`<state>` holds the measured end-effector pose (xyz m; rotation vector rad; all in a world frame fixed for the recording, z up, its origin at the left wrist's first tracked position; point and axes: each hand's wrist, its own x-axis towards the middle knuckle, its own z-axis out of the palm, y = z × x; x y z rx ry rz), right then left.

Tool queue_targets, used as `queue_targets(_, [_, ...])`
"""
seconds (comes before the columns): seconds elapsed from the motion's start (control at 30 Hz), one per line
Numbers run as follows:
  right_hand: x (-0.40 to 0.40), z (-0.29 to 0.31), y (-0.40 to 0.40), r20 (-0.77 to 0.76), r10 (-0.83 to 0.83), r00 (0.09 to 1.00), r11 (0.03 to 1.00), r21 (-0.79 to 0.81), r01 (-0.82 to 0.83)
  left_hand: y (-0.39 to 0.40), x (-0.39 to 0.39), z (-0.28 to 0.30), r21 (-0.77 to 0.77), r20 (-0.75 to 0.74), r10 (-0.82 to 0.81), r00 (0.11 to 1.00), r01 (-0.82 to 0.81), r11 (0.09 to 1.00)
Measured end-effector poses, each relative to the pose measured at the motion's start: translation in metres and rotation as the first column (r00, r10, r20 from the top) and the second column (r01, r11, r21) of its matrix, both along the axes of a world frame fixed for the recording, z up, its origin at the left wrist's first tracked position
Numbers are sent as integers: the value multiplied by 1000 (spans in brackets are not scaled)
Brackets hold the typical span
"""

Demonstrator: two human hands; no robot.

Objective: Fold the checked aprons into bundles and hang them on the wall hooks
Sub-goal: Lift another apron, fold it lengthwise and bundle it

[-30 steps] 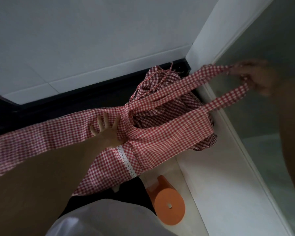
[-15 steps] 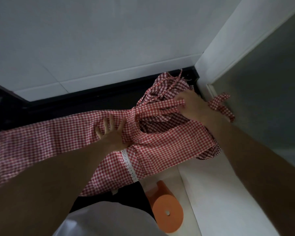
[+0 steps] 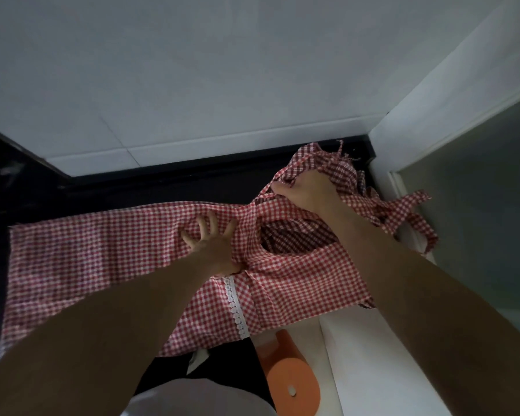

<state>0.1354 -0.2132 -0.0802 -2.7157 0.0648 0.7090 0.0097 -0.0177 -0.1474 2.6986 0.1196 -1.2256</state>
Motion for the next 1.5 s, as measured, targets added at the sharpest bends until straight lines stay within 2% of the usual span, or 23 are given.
queue_targets(0.07, [0, -5, 15, 60, -161, 985, 983, 96, 155, 0, 0, 1, -6, 3, 0, 1000, 0, 1000])
queue_targets(0.13, [2, -11, 23, 16, -347, 938, 921, 195, 338, -1, -2, 0, -11, 7, -9, 1000, 9, 1000])
queue_targets(0.27, [18, -13, 33, -136, -651, 747, 675, 347, 651, 3, -4, -4, -15, 26, -9, 1000, 10, 1000])
queue_targets(0.33, [26, -10, 30, -170, -732, 660, 560, 403, 724, 3, -4, -5, -22, 35, -17, 999, 18, 1000])
queue_targets(0.4, [31, -3, 29, -221, -715, 663, 549, 408, 729, 4, -4, -5, -29, 40, -23, 999, 24, 999])
queue_targets(0.5, [39, 15, 31, -205, -606, 769, 646, 438, 625, 4, -5, -5, -40, 39, -22, 999, 23, 999])
queue_targets(0.63, [52, 40, 41, -205, -463, 862, 649, 584, 488, 5, -6, -5, -39, 42, -28, 999, 29, 999])
queue_targets(0.67, [52, 44, 44, -161, -396, 904, 691, 596, 409, 5, -6, -6, -41, 44, -28, 999, 30, 999])
queue_targets(0.73, [35, 45, 49, 138, -261, 955, 846, 509, 158, 6, -7, -6, -41, 54, -30, 998, 32, 999])
queue_targets(0.8, [-3, 37, 49, 494, -108, 863, 940, 334, -74, 8, -8, -7, -39, 70, -35, 997, 38, 999])
queue_targets(0.83, [-29, 32, 48, 583, 49, 811, 931, 267, -248, 8, -10, -7, -46, 78, -32, 996, 35, 998])
queue_targets(0.87, [-56, 22, 48, 583, 260, 770, 874, 197, -444, 8, -11, -9, -49, 89, -25, 996, 30, 998])
queue_targets(0.93, [-97, -6, 47, 412, 628, 660, 706, 55, -706, 8, -13, -10, -58, 106, -8, 994, 14, 998])
queue_targets(0.97, [-111, -21, 44, 310, 704, 639, 675, -11, -738, 9, -15, -10, -73, 115, 4, 993, 5, 997])
queue_targets(1.07, [-122, -49, 27, 77, 643, 762, 756, -223, -615, 19, -19, -14, -124, 200, 54, 978, -30, 992])
queue_targets(1.13, [-118, -56, 18, 9, 559, 829, 783, -335, -524, 36, -23, -16, -111, 240, 69, 968, -43, 993])
queue_targets(1.2, [-113, -57, 17, -17, 481, 877, 814, -362, -454, 48, -25, -19, -103, 262, 73, 962, -47, 994])
queue_targets(1.3, [-117, -49, 40, 2, 366, 931, 885, -310, -347, 56, -30, -15, -184, 339, 168, 926, -110, 977])
queue_targets(1.37, [-127, -40, 55, 152, 305, 940, 933, -247, -263, 61, -41, -4, -243, 531, 227, 816, -109, 964])
queue_targets(1.43, [-143, -36, 63, 369, 382, 847, 924, -115, -366, 64, -56, 3, -260, 674, 187, 714, -7, 965])
queue_targets(1.47, [-153, -36, 66, 418, 431, 800, 884, -19, -466, 65, -63, 7, -288, 648, 209, 733, -18, 957])
queue_targets(1.5, [-165, -37, 67, 390, 478, 787, 832, 87, -549, 66, -69, 10, -300, 574, 250, 780, -84, 950])
